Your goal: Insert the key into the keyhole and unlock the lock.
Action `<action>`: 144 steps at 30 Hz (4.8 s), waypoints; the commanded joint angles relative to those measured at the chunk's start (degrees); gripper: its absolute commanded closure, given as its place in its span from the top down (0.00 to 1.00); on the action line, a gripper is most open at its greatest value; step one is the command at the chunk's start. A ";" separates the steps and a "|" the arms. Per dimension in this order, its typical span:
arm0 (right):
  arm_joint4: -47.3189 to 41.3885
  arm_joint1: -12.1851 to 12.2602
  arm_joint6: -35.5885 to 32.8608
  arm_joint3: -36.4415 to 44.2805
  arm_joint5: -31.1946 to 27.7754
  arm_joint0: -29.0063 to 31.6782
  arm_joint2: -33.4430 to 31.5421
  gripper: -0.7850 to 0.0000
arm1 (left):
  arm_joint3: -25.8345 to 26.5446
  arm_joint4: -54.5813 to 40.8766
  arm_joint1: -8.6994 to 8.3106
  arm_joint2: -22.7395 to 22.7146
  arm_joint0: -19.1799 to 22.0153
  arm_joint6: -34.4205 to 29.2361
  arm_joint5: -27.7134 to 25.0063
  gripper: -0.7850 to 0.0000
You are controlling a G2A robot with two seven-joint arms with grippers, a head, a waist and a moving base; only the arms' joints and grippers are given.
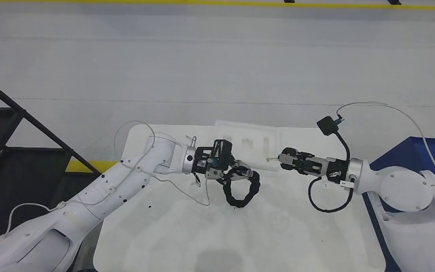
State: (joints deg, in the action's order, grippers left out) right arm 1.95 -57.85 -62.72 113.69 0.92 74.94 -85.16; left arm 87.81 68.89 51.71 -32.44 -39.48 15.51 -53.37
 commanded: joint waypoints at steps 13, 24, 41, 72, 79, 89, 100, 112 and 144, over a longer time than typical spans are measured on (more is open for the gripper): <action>4.72 0.45 -1.53 4.56 4.87 0.41 0.61 0.00 | 0.38 -0.51 0.63 -0.36 -2.58 -1.65 3.77 0.00; 9.99 1.33 -5.42 14.55 14.14 1.07 1.82 0.00 | -0.48 2.97 2.35 -1.29 -4.58 1.76 10.20 0.00; 15.75 1.79 -3.28 16.24 19.00 -0.33 5.80 0.00 | 1.84 7.16 3.76 -3.18 -6.37 -1.02 11.20 0.00; 19.36 2.45 -0.35 16.71 20.20 -0.74 8.27 0.00 | -1.97 -2.36 6.19 -6.32 -7.93 -6.52 3.26 0.00; 19.79 2.45 0.49 16.62 19.91 -1.07 9.44 0.00 | -2.83 -3.62 6.97 -6.37 -7.71 -8.15 2.43 0.00; 20.23 2.52 0.88 16.22 20.42 -1.34 10.05 0.00 | -3.28 -3.81 7.64 -7.34 -8.08 -8.75 1.84 0.00; 21.60 2.63 1.14 15.97 20.63 -1.55 10.77 0.00 | -2.92 -3.11 8.07 -8.59 -8.93 -9.32 1.16 0.00; 24.17 2.59 1.13 16.56 21.32 -2.56 12.90 0.00 | -2.85 -4.13 8.56 -9.83 -9.80 -11.01 1.05 0.00; 20.86 2.10 2.68 14.36 23.65 -3.83 14.52 0.00 | -1.85 -3.93 9.20 -13.89 -12.39 -11.80 0.57 0.00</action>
State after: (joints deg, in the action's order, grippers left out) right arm 22.88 -55.75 -60.06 128.03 24.60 71.10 -70.62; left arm 86.05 64.90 60.89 -46.24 -51.85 3.66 -52.80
